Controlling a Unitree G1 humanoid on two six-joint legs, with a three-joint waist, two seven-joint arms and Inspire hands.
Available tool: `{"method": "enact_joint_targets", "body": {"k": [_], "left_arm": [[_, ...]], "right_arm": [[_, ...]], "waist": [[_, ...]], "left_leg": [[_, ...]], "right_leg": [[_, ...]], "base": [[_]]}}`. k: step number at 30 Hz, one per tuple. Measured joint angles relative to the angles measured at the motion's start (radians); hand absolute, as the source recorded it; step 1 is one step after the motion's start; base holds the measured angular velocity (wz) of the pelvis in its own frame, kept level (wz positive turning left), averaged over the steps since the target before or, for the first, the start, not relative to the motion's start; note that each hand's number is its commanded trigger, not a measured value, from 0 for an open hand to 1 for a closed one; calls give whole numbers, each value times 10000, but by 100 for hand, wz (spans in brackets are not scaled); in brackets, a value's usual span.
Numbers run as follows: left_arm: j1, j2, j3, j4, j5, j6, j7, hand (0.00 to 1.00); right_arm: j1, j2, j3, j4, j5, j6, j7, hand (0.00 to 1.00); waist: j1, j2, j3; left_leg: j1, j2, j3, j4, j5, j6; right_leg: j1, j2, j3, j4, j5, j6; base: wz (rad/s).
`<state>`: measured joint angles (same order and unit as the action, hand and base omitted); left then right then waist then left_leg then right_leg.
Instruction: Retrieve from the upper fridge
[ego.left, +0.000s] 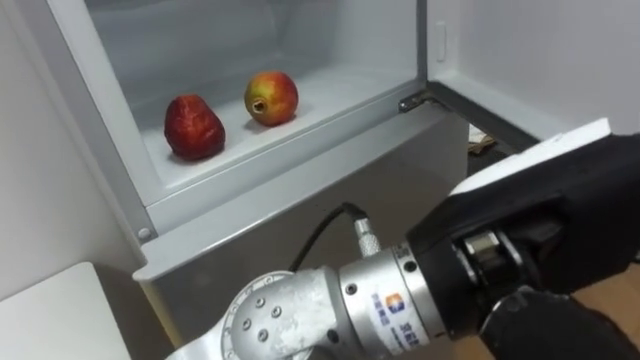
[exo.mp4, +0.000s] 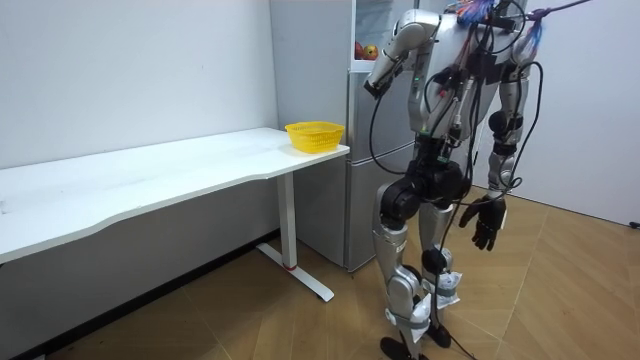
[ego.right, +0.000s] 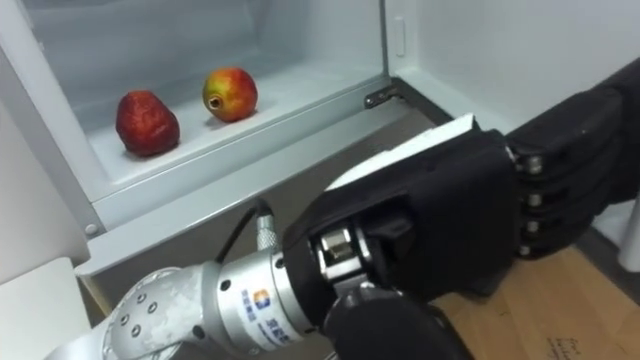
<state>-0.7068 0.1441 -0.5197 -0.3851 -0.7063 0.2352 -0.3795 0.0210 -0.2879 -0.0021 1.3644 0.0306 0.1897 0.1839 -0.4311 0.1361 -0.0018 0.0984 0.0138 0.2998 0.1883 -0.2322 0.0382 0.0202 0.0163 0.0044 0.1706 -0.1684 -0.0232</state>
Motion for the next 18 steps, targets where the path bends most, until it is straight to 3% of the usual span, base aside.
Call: {"method": "enact_joint_targets", "body": {"k": [5,8,14,16,18], "left_arm": [[-5,-417,-35,335,3,-17,63,0],[-4,-492,-43,393,11,-24,174,0],[-4,-354,-42,234,2,-25,213,0],[0,-260,-37,236,-31,-24,180,0],[170,120,115,205,-25,-22,119,0]], "right_arm": [[-25,3,20,-16,3,-6,0,0],[-60,3,27,-2,-5,-7,-23,0],[-160,3,41,217,68,60,-137,0],[-166,25,131,221,111,94,-197,0],[-166,30,103,214,96,81,-179,0]], "waist": [[-36,14,31],[-25,38,56],[74,15,96],[294,-27,125],[589,-104,179]], "left_leg": [[-1,12,1,-1,0,-1],[17,21,-24,0,0,-1],[5,28,-41,0,1,-2],[28,34,-41,-2,1,-2],[31,49,-45,-14,2,-4]], "right_leg": [[-6,24,28,1,-2,-3],[-5,42,76,8,0,-9],[-19,51,59,4,-1,-17],[-13,49,68,21,4,-35],[28,56,48,34,12,-54]], "base": [[0],[-1],[-1],[-9],[-6]]}}
